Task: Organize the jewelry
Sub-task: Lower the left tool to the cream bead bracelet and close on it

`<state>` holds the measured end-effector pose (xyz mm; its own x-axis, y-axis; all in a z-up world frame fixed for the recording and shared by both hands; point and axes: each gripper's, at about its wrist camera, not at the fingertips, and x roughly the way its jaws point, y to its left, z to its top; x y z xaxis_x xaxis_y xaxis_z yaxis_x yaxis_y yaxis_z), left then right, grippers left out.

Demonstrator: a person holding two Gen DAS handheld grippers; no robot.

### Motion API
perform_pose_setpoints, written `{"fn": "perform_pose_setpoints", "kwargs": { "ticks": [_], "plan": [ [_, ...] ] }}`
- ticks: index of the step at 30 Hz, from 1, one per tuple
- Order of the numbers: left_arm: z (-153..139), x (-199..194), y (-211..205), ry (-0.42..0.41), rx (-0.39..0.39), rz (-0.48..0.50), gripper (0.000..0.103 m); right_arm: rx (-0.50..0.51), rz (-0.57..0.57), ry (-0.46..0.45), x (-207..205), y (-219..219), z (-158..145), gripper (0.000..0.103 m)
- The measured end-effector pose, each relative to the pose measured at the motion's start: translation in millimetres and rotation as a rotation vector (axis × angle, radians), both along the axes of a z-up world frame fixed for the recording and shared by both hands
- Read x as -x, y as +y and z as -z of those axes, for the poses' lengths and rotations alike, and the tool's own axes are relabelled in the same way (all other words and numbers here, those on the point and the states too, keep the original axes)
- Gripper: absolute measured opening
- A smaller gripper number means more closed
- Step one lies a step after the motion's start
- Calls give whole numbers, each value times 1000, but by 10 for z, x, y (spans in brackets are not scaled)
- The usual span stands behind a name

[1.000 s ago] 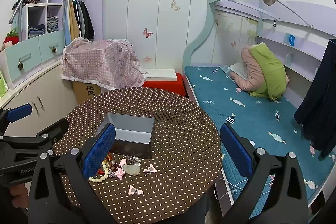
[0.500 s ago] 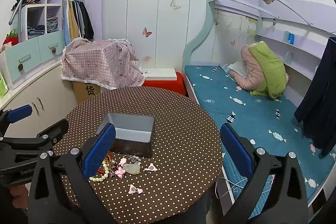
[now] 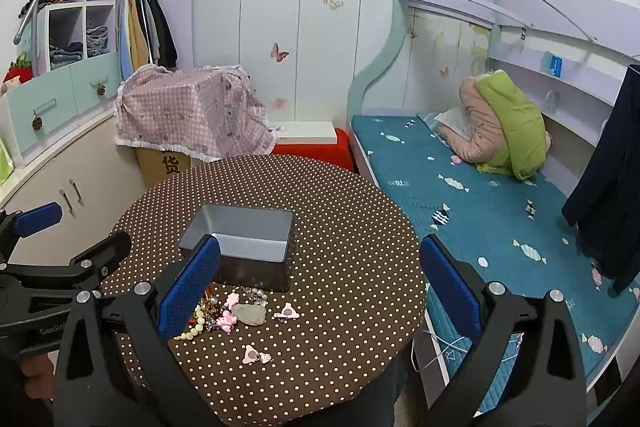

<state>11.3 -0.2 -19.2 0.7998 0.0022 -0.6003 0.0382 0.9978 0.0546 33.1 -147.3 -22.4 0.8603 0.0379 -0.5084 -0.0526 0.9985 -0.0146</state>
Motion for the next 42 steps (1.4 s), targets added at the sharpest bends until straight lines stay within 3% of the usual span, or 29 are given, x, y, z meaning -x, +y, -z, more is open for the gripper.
{"fn": "perform_pose_setpoints", "kwargs": {
  "ticks": [6, 15, 20, 24, 32, 36, 42],
  "plan": [
    [188, -114, 3, 76, -2, 6, 98, -14, 24, 76, -112, -34, 193, 96],
    [765, -306, 129, 241, -8, -15, 98, -43, 18, 257, -271, 9, 719, 96],
    [1097, -359, 255, 341, 8, -2, 98, -31, -34, 358, -240, 144, 1071, 96],
    [1285, -403, 347, 391, 18, -13, 98, -29, -96, 363, -200, 247, 1214, 95],
    [1439, -462, 440, 422, 50, -3, 98, -41, -150, 437, -297, 388, 1430, 58],
    [1487, -523, 475, 436, 80, 0, 98, 29, -143, 419, -303, 472, 1449, 52],
    [1536, -636, 543, 435, 112, -27, 97, 31, -150, 399, -321, 484, 1452, 30]
  ]
}}
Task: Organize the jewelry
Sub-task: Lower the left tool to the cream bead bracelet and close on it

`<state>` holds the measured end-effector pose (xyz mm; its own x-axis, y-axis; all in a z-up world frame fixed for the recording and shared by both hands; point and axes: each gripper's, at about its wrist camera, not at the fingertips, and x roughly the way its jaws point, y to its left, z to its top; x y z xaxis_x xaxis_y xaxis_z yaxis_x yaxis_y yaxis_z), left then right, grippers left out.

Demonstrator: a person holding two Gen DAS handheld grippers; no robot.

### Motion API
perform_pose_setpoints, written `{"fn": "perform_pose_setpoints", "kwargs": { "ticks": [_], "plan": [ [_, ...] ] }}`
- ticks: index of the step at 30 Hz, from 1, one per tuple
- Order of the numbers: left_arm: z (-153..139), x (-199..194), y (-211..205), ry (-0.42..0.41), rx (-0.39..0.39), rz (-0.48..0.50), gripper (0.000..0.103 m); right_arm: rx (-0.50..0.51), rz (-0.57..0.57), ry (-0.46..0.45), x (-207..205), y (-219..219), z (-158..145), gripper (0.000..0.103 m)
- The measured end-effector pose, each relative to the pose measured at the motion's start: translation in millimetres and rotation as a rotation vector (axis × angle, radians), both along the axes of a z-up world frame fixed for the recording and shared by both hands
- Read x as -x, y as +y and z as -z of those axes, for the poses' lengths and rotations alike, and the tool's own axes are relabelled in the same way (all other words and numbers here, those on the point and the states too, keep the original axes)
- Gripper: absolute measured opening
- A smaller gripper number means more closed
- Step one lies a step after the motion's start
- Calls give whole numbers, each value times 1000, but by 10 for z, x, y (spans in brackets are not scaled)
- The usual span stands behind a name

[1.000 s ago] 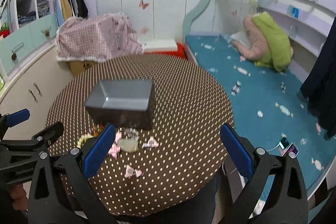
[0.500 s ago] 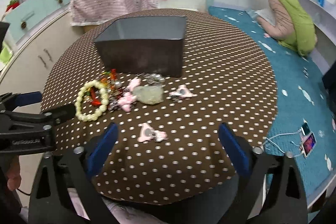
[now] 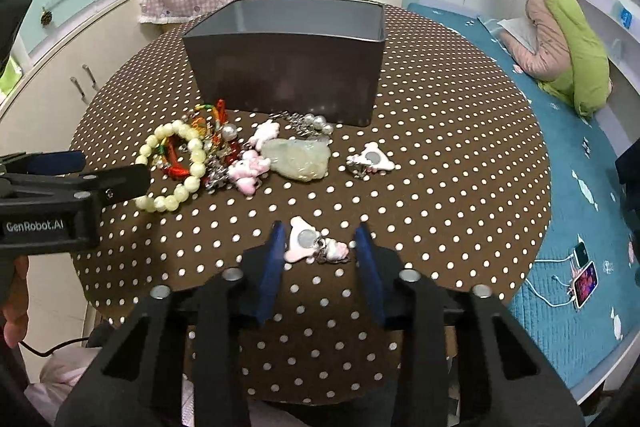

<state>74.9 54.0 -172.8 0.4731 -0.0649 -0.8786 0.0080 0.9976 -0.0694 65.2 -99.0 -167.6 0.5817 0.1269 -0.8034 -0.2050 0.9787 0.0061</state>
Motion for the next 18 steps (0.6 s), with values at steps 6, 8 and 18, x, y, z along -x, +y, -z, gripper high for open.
{"fn": "perform_pose_setpoints", "kwargs": {
  "ticks": [6, 8, 18],
  "plan": [
    [41, -112, 124, -16, -3, -51, 77, -14, 37, -4, -110, -91, 3, 27],
    [37, -131, 131, -17, -3, -46, 75, -23, 40, -5, -107, -94, 2, 27],
    [50, -201, 21, -39, -87, -63, 46, -10, 31, -22, -141, -108, 12, 27]
  ]
}}
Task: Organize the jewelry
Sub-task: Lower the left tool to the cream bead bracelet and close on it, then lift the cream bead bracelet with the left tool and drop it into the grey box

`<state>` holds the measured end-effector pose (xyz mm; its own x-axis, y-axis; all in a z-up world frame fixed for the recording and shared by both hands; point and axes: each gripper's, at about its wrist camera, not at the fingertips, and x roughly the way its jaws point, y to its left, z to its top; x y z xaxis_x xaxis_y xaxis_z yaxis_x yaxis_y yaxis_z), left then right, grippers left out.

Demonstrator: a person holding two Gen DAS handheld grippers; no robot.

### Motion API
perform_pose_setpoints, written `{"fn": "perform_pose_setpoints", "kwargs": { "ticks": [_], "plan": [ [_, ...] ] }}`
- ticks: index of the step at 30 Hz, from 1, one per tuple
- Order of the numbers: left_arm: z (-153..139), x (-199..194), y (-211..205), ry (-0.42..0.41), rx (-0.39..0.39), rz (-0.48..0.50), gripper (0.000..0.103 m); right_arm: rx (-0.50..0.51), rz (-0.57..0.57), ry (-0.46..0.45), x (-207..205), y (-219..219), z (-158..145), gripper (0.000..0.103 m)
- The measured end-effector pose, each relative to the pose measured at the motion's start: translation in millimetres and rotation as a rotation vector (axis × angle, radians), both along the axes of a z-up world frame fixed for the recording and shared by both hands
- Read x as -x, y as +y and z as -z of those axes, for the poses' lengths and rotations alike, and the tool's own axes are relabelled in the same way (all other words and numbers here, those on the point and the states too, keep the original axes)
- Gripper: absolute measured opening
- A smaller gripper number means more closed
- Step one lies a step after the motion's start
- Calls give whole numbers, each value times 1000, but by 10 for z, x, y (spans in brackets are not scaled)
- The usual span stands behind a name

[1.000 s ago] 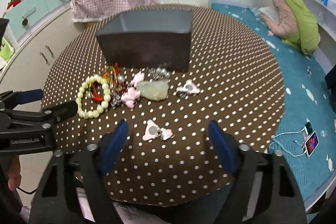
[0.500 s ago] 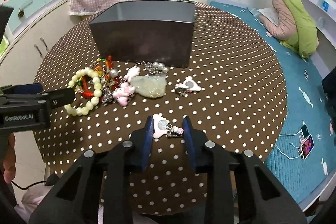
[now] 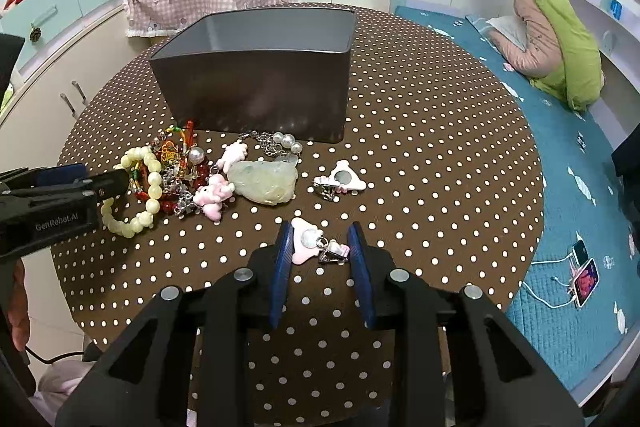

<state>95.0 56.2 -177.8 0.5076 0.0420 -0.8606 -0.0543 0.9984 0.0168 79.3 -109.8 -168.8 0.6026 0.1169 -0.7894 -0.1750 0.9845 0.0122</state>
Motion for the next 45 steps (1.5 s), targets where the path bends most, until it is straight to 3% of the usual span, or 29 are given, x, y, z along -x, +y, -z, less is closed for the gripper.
{"fn": "perform_pose_setpoints", "kwargs": {
  "ticks": [1, 4, 6, 8, 13, 20, 27, 30, 33, 40, 45],
  "plan": [
    [-6, -7, 17, -13, 3, -17, 35, 0, -1, -1, 3, -4, 3, 27],
    [-26, -15, 133, -44, 49, -50, 17, -5, -2, -1, -1, -11, 0, 27],
    [-32, -14, 279, -47, 155, -66, 11, -9, -7, 1, -6, -12, -2, 27],
    [-40, -13, 384, -47, 214, -78, 11, -13, -5, 4, -13, -30, -2, 27],
    [-104, 31, 498, -82, 261, -76, 9, -32, 12, 7, -28, -127, -15, 26],
    [-455, 179, 543, -236, 302, -90, 9, -9, 19, -43, -43, -205, -171, 26],
    [-748, 111, 516, -309, 285, -57, 9, 0, 32, -86, -134, -270, -305, 26],
    [-837, 13, 483, -295, 282, -44, 9, 2, 28, -119, -188, -260, -406, 26],
    [-943, -82, 444, -296, 348, 8, 9, -7, 20, -154, -248, -248, -509, 26],
    [-1253, -267, 186, -366, 398, 126, 9, -24, -8, -214, -470, -119, -719, 27],
    [-1218, -502, -99, -344, 398, 205, 9, -47, -44, -211, -659, -8, -744, 27]
  ]
}}
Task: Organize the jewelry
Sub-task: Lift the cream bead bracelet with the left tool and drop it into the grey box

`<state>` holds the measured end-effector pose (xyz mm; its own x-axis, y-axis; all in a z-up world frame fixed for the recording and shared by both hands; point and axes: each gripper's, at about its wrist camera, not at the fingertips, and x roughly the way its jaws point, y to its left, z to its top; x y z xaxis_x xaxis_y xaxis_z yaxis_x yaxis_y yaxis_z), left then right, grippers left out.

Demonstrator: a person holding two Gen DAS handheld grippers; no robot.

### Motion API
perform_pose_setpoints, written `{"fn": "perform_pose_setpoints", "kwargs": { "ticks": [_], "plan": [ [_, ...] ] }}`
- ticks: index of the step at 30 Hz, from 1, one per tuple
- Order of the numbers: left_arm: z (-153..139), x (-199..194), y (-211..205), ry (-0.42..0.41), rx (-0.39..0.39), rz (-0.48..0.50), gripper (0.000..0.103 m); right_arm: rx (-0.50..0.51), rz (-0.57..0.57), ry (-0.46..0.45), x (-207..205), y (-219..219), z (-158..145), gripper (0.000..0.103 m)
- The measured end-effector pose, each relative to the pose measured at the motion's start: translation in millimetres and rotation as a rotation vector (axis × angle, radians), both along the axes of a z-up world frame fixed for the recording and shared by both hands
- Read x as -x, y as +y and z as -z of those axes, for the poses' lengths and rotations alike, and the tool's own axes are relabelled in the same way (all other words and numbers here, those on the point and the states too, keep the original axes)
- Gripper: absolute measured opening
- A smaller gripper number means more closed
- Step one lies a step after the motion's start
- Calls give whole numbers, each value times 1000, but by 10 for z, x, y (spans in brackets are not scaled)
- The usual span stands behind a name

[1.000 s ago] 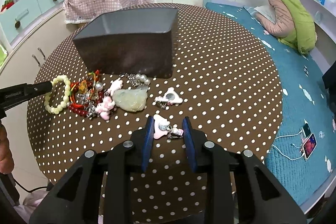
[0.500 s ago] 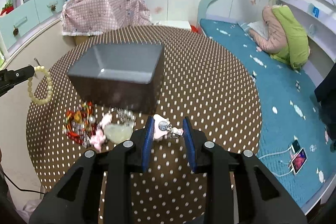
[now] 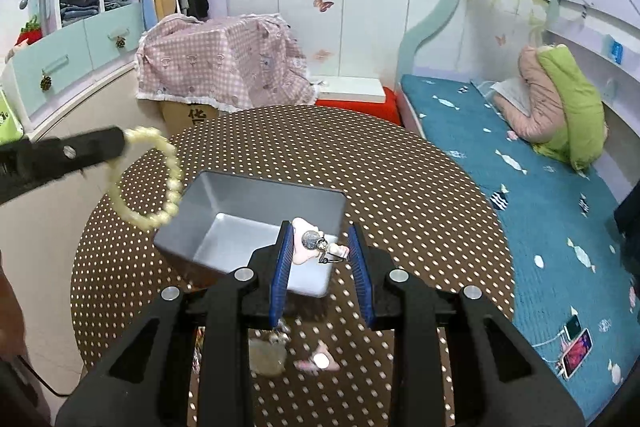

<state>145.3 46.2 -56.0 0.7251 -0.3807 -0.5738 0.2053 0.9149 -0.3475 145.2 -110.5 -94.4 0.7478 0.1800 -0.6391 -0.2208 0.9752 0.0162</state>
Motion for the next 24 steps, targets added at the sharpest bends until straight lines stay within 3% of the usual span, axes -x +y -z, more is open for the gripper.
{"fn": "perform_pose_setpoints", "kwargs": {
  "ticks": [11, 19, 20, 22, 24],
  "plan": [
    [479, -450, -275, 138, -62, 66, 9, -51, -47, 93, -267, 44, 157, 27],
    [633, -499, -341, 168, -127, 67, 10, -43, -67, 121, -290, 74, 201, 27],
    [642, -499, -337, 171, -127, 71, 12, -41, -68, 121, -289, 75, 201, 27],
    [638, -481, -322, 169, -126, 69, 27, -41, -78, 121, -284, 68, 192, 27],
    [626, -441, -310, 158, -136, 61, 34, -33, -79, 116, -268, 75, 181, 30]
  ]
}}
